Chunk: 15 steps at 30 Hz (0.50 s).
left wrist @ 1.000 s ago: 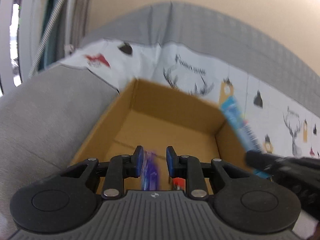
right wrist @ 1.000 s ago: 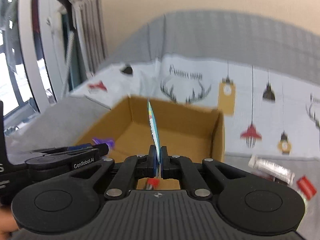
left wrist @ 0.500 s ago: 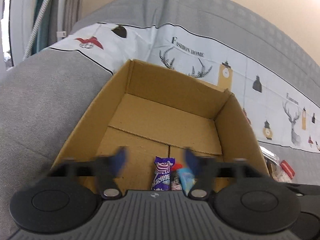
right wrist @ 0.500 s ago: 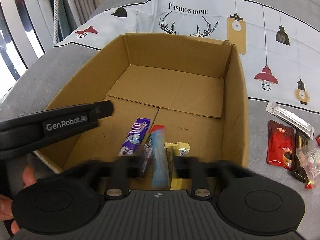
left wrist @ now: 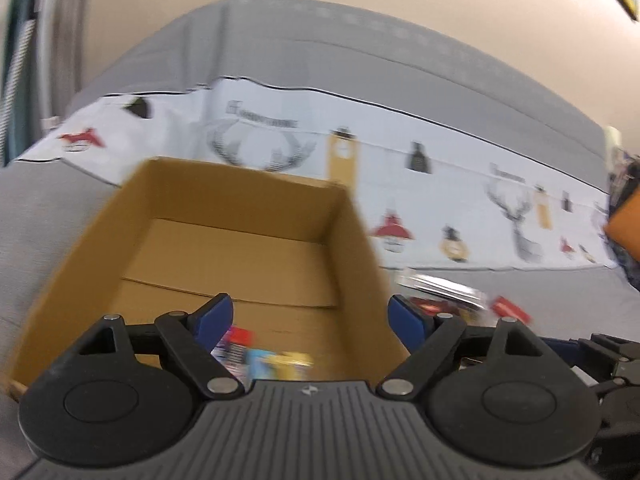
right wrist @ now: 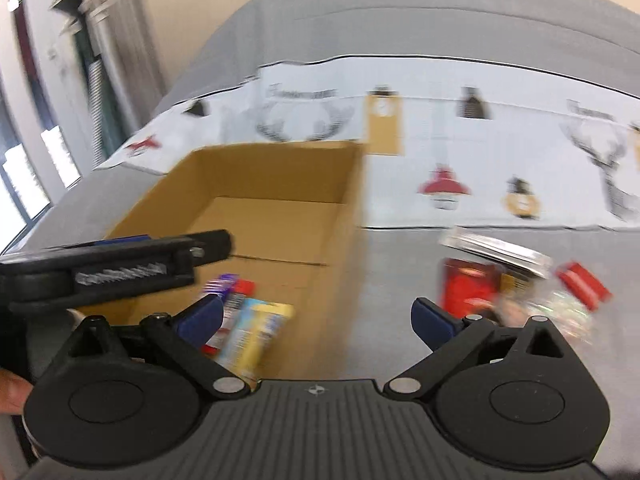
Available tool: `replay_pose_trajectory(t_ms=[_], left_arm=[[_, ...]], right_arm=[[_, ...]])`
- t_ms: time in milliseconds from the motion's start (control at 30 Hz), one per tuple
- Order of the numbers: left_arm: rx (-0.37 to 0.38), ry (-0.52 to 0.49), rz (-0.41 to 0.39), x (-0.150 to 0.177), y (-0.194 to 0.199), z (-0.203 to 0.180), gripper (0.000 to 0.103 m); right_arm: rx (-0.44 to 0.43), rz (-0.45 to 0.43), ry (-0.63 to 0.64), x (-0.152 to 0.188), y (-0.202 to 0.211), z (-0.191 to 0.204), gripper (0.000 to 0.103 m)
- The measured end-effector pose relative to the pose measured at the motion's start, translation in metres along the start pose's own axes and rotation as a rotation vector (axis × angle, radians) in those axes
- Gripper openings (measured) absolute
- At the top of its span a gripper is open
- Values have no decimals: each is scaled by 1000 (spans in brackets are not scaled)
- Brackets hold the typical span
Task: Organize snacks
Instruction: 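Move both open tools back toward the remaining snack pile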
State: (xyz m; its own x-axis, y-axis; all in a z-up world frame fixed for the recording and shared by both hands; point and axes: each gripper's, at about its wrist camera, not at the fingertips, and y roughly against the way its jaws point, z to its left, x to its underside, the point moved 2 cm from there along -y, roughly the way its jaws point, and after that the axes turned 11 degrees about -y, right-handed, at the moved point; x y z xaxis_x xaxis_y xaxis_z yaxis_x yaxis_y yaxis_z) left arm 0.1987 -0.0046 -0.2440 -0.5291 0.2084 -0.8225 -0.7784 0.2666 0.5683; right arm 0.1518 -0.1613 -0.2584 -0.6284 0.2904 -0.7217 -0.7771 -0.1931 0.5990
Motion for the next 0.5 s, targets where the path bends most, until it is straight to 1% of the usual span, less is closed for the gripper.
replay_pose_trajectory(t_ms=[100, 200, 300, 367, 400, 433, 500], left_arm=[[57, -62, 2, -1, -1, -41, 88], [120, -120, -13, -3, -5, -75, 88], [136, -121, -4, -5, -19, -100, 87], [144, -117, 21, -7, -35, -114, 83], [125, -126, 41, -7, -45, -124, 81], [112, -137, 59, -6, -56, -133, 78], [115, -146, 87, -4, -77, -149, 71]], right_arm=[[25, -39, -88, 5, 21, -47, 100], [49, -56, -154, 12, 32, -88, 99], [62, -89, -237, 17, 43, -130, 98], [63, -103, -293, 22, 47, -157, 97], [62, -101, -323, 23, 47, -171, 92], [57, -96, -356, 24, 46, -188, 74], [46, -71, -407, 23, 38, -213, 53]])
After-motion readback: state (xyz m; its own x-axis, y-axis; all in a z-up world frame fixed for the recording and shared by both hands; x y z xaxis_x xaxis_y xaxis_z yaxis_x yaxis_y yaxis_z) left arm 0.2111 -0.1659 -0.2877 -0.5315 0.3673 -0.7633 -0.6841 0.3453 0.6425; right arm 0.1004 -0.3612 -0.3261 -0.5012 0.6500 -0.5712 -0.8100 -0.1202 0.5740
